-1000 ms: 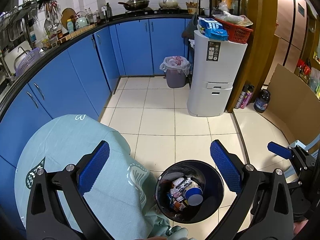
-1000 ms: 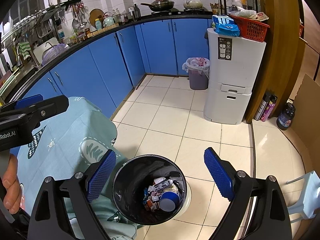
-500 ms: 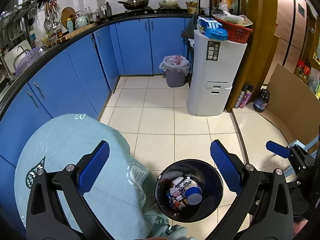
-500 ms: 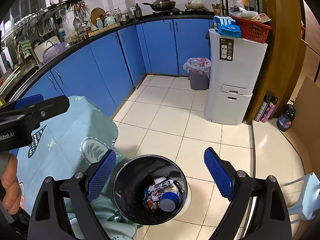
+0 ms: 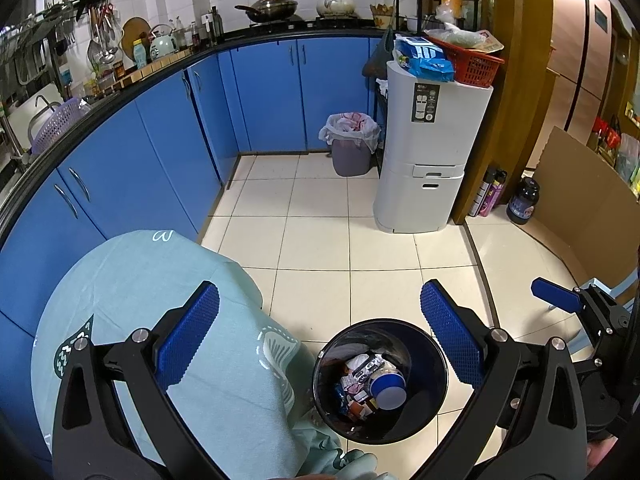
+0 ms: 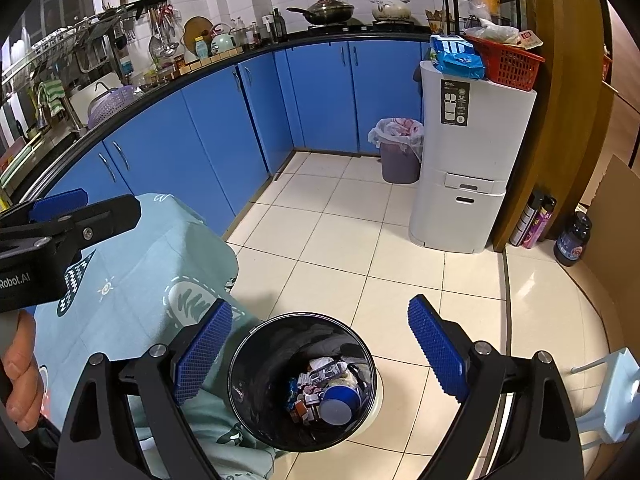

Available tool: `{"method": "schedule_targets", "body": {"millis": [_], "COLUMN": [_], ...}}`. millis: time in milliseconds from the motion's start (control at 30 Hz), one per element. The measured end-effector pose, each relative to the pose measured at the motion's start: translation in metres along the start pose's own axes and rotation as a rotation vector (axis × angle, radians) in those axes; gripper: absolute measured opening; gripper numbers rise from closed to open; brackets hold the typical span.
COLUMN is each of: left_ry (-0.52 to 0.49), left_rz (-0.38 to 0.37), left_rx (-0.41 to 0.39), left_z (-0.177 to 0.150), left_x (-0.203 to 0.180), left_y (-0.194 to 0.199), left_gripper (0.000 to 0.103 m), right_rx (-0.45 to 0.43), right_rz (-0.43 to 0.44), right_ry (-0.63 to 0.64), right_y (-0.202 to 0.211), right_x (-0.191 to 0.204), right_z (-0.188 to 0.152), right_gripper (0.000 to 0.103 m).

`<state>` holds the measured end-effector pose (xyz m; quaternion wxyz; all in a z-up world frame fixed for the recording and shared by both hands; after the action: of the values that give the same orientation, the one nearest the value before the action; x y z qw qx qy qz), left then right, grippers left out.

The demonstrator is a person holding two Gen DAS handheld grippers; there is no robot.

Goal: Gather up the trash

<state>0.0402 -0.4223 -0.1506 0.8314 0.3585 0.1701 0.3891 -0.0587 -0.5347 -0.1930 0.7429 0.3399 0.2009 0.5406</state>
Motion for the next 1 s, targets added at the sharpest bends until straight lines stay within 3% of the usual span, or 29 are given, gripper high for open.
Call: {"method": "schedule_targets", "body": {"millis": [800,1000], "left_ry": [-0.021,-0.023], "left_rz": [0.024,0.001], "left_rx": [-0.022,0.005], "left_z": [0.0003,-0.0038], "left_x": [-0.0041,-0.0021], "left_y": [0.0053,0.0051], "left_gripper": [0.099,0.099], "right_rx": [-0.002,-0.002], "right_rz": [-0.003,-0.002], "right_ry": [0.000,0.001], "right_y": [0.0018,0.0014], "right_x": [-0.0005,-0.0004], "right_z": [0.0020,0.0008], "right_gripper": [0.087,0.087]}}
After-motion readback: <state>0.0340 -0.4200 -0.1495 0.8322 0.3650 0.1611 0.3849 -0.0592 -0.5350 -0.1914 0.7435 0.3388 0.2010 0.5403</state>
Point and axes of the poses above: each gripper's, at about its wrist camera, not at the fingertips, and y roughly against the way its jaws point, x to its left, z to its top, the point moved 4 cm from there along -y, roughly the way its jaws point, and after that the axes turned 6 degrees about y, right-handed, at the moved point
